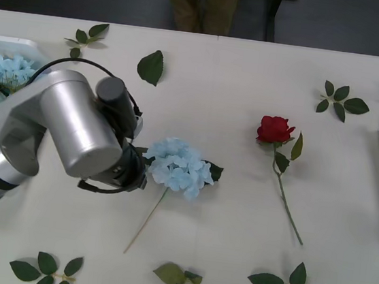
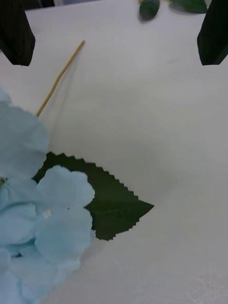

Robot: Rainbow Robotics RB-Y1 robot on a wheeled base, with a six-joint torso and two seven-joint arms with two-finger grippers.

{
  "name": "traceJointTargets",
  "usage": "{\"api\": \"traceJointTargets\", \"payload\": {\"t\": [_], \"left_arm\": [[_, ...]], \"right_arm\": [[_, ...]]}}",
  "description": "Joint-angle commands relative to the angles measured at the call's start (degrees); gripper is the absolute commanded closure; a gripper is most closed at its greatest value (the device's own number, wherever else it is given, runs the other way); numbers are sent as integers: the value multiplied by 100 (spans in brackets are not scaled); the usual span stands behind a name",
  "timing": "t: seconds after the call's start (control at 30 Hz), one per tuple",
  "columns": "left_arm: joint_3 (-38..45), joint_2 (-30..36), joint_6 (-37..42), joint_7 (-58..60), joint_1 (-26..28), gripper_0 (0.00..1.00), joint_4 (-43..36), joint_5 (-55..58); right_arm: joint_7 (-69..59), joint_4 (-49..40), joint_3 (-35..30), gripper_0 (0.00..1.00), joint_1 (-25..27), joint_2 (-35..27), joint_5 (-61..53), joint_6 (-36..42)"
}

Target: Place the red flowers into the right box and the blue flowers into the left box. If a person shows an open palm, hand one flower to the person first, then continue sorting.

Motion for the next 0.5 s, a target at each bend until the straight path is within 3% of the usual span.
{"api": "traceJointTargets", "payload": {"t": [0.03,0.33,0.5], "left_arm": [[-987,-412,-109,822,-390,0,-180,-916],[-1839,-482,-575,1420,-408,0,-154,-1188],[-2270,-455,-909,1569,-408,0,57,-1575]], "right_arm": [[-706,129,-314,100,545,-239,94,143],[-1023,6,-437,100,1600,-142,-644,-296],[-1040,-12,-464,100,1609,-107,-636,-305]]}}
